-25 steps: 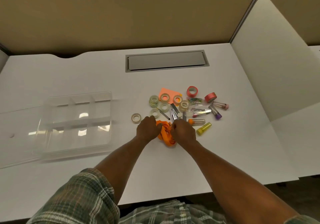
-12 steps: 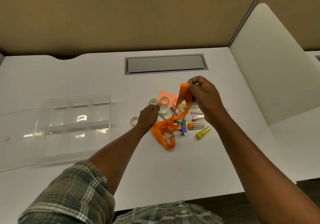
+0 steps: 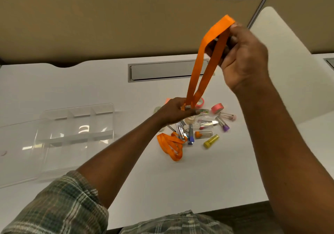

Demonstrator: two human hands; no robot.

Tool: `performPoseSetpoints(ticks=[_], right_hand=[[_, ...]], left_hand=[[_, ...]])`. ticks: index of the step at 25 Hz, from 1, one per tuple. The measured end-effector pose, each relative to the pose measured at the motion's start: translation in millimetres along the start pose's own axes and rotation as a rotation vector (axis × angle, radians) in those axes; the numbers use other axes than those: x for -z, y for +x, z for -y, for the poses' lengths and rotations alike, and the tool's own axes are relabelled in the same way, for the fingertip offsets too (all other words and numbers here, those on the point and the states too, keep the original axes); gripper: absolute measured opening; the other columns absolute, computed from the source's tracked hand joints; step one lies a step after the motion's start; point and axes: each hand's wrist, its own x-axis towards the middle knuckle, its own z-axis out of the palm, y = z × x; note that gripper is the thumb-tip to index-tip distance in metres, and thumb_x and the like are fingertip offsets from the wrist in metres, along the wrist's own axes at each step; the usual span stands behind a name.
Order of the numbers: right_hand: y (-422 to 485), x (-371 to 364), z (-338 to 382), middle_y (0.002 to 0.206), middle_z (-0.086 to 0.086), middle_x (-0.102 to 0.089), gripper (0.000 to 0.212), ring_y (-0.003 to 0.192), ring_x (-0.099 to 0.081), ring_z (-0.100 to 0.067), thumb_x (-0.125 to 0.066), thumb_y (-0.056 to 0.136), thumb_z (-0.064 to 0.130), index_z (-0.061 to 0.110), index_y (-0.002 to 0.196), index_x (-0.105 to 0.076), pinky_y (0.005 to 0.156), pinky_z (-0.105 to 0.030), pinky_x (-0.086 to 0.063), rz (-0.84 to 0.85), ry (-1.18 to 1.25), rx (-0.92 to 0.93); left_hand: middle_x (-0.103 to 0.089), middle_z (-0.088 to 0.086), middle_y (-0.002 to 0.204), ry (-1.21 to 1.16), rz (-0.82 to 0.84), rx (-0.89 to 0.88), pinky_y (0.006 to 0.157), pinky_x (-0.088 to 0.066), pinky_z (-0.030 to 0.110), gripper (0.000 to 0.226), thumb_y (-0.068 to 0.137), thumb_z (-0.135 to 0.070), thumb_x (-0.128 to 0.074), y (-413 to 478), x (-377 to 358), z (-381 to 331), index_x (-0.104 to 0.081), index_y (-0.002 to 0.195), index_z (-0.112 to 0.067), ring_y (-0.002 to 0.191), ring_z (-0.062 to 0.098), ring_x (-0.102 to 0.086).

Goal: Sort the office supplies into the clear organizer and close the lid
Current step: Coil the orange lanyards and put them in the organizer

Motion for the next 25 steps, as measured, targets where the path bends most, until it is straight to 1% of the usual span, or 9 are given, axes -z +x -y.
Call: performPoseSetpoints(ticks=[3,6,11,13,15,17,20,22,25], right_hand=[[8.1,12.0,22.2,0.092,-0.010,-0.074,0.031,0.098,-0.073,-0.029,-0.043,0.101,0.022,0.002,0.096,-0.066,0.084,-0.038,-0.059,0.023,0.138,0.033],[16.6,36.6,20.9,0.089,-0.008,-0.072,0.026,0.090,-0.074,-0.026,-0.042,0.100,0.022,0.004,0.098,-0.060,0.084,-0.038,-0.059,-0.142,0.165,0.000],[10.5,74.2,-42.4,0.090,-0.008,-0.071,0.022,0.089,-0.071,-0.025,-0.043,0.098,0.022,0.014,0.089,-0.061,0.102,-0.047,-0.050,-0.397,0.092,-0.241],[-0.1,79.1,-77.7,0.090,-0.011,-0.071,0.017,0.089,-0.069,-0.026,-0.049,0.097,0.019,0.012,0.090,-0.063,0.100,-0.051,-0.051,-0.396,0.064,-0.352],[-11.4,75.5,-112.7,0.094,-0.013,-0.071,0.014,0.093,-0.069,-0.028,-0.056,0.094,0.019,0.010,0.091,-0.066,0.094,-0.049,-0.056,-0.322,-0.044,-0.456],[-20.6,65.2,-141.1,0.096,-0.011,-0.075,0.016,0.094,-0.072,-0.026,-0.063,0.093,0.026,0.011,0.093,-0.069,0.079,-0.040,-0.061,-0.211,-0.187,-0.537],[-33.3,56.1,-179.3,0.099,-0.009,-0.077,0.018,0.089,-0.074,-0.023,-0.055,0.097,0.032,0.019,0.100,-0.067,0.073,-0.037,-0.061,-0.020,-0.459,-0.527],[-47.1,62.1,-208.4,0.097,-0.007,-0.076,0.020,0.087,-0.072,-0.021,-0.052,0.098,0.034,0.019,0.096,-0.066,0.077,-0.039,-0.058,0.125,-0.861,-0.394],[-75.1,79.9,-254.1,0.103,-0.004,-0.071,0.037,0.100,-0.067,-0.022,-0.061,0.089,0.051,0.018,0.104,-0.065,0.082,-0.035,-0.051,0.397,-1.628,-0.211]], left_hand=[[-0.075,0.007,0.095,-0.075,-0.089,0.030,0.084,-0.053,0.032,0.024,0.093,-0.031,-0.063,-0.9,10.2,3.4,-0.069,0.105,-0.011,0.092,0.019,-0.072],[-0.074,0.003,0.081,-0.299,-0.264,0.062,0.076,-0.050,0.027,0.019,0.093,-0.031,-0.063,-5.4,25.4,-0.4,-0.070,0.095,-0.013,0.077,0.012,-0.071],[-0.068,0.003,0.091,-0.576,-0.513,0.002,0.084,-0.042,0.034,0.016,0.095,-0.024,-0.058,-8.1,51.4,-22.4,-0.074,0.096,-0.021,0.089,0.016,-0.058],[-0.068,0.010,0.106,-0.782,-0.490,-0.045,0.096,-0.041,0.040,0.024,0.097,-0.024,-0.054,-9.5,59.0,-31.7,-0.076,0.089,-0.019,0.101,0.024,-0.057],[-0.068,0.018,0.120,-0.945,-0.430,-0.088,0.108,-0.039,0.043,0.029,0.097,-0.028,-0.048,-12.7,61.0,-40.1,-0.068,0.080,-0.014,0.116,0.034,-0.060],[-0.071,0.021,0.112,-1.033,-0.381,-0.118,0.107,-0.042,0.043,0.041,0.097,-0.036,-0.041,-16.1,58.5,-46.8,-0.065,0.077,-0.010,0.115,0.038,-0.063],[-0.068,0.011,0.072,-1.153,-0.371,-0.117,0.089,-0.054,0.044,0.046,0.098,-0.038,-0.040,-22.5,58.5,-52.7,-0.063,0.070,-0.010,0.074,0.030,-0.066],[-0.057,0.005,0.059,-1.129,-0.396,-0.090,0.067,-0.051,0.034,0.041,0.096,-0.038,-0.042,-29.3,62.6,-53.6,-0.056,0.067,-0.012,0.054,0.020,-0.051],[-0.051,0.002,0.056,-1.083,-0.440,-0.042,0.056,-0.037,0.029,0.041,0.096,-0.039,-0.041,-39.7,68.2,-44.9,-0.053,0.067,-0.013,0.049,0.015,-0.040]])
